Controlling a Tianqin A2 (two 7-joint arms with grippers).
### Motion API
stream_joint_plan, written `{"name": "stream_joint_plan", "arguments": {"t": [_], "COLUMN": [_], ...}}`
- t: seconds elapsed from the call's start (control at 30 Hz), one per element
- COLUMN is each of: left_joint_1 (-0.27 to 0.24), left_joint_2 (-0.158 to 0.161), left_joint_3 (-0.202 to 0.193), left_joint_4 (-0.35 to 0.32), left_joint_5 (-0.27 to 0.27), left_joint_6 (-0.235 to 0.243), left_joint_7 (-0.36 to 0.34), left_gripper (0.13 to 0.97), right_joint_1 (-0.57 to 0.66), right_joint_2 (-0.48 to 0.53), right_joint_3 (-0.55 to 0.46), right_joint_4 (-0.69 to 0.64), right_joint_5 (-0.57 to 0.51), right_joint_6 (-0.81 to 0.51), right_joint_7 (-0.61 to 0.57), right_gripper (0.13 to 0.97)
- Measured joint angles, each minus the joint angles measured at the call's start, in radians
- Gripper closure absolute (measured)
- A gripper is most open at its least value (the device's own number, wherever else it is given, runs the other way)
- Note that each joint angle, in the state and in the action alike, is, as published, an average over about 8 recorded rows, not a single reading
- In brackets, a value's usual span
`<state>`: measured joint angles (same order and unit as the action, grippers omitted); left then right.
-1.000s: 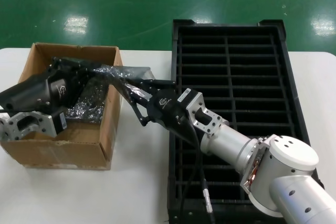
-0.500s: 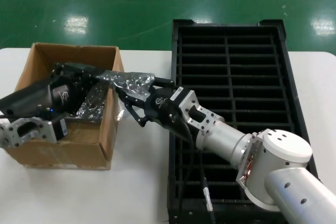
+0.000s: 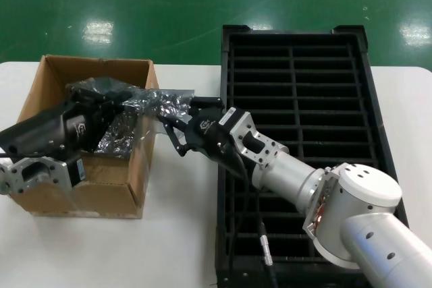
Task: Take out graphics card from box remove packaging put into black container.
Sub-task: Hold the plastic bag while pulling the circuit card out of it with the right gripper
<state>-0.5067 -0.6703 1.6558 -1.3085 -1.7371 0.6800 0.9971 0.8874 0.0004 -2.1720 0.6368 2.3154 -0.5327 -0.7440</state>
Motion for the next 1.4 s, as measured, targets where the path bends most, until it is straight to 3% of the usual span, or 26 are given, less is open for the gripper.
{"name": "stream_joint_plan", "arguments": {"t": [0.13, 0.47, 0.93, 1.17, 1.4], "left_joint_1": [-0.003, -0.010, -0.007, -0.014, -0.017], "left_joint_2": [0.000, 0.005, 0.000, -0.002, -0.005], "left_joint_3": [-0.001, -0.009, -0.011, -0.007, -0.005], "left_joint_4": [0.013, 0.028, 0.008, 0.018, 0.027], "left_joint_5": [0.004, 0.000, -0.005, -0.001, 0.000], "left_joint_6": [-0.005, -0.015, -0.009, -0.005, 0.001], "left_joint_7": [0.013, 0.020, 0.011, 0.019, 0.030], "left_gripper": [0.957, 0.957, 0.957, 0.957, 0.957], "right_joint_1": [-0.016, -0.030, 0.034, 0.045, 0.040], "right_joint_2": [0.001, 0.000, 0.000, 0.000, 0.000], "right_joint_3": [0.047, 0.087, -0.050, -0.049, -0.016], "right_joint_4": [0.022, 0.038, -0.059, -0.070, -0.065], "right_joint_5": [-0.054, -0.137, 0.018, 0.050, 0.051], "right_joint_6": [-0.003, -0.018, -0.019, -0.035, -0.054], "right_joint_7": [0.026, 0.092, 0.054, 0.038, 0.036], "right_gripper": [0.905, 0.905, 0.852, 0.825, 0.706]}}
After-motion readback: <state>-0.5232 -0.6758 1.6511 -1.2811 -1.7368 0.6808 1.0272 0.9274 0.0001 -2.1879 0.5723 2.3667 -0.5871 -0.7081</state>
